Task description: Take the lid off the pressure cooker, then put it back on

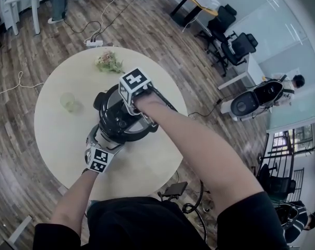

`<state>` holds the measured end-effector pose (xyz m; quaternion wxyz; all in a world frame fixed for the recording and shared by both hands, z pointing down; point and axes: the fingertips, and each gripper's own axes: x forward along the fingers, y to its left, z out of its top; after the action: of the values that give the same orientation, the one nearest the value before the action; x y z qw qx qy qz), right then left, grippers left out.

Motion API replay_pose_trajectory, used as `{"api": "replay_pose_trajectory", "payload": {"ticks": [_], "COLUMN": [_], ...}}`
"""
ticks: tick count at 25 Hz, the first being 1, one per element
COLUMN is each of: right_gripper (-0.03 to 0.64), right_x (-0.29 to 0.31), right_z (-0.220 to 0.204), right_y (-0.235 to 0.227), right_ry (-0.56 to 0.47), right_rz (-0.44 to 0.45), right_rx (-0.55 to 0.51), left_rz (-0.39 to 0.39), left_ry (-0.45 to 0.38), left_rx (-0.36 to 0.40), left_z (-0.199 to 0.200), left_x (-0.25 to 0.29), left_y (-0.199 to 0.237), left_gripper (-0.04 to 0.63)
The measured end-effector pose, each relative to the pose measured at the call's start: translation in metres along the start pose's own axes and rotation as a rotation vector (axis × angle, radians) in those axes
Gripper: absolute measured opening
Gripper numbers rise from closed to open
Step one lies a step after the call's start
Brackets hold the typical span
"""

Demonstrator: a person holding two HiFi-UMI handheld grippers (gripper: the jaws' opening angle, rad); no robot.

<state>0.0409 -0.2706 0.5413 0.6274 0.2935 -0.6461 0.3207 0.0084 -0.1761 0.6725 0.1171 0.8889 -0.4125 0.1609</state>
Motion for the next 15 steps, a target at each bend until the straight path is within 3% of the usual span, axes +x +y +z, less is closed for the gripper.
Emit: {"api": "replay_pose_trajectory", "payload": {"ticks": [15], "right_gripper": [0.285], "right_x": [-0.041], "right_z": [-0.002], "right_y": [-0.013], "right_ry": [-0.002], "right_rz": [0.07], "right_rx": [0.083], "left_rz": [0.002], "left_ry": [0.0], "left_rx": [0.002], "left_z": [-0.003], "left_x": [-0.001], "left_y": [0.002], "left_gripper": [0.589]}}
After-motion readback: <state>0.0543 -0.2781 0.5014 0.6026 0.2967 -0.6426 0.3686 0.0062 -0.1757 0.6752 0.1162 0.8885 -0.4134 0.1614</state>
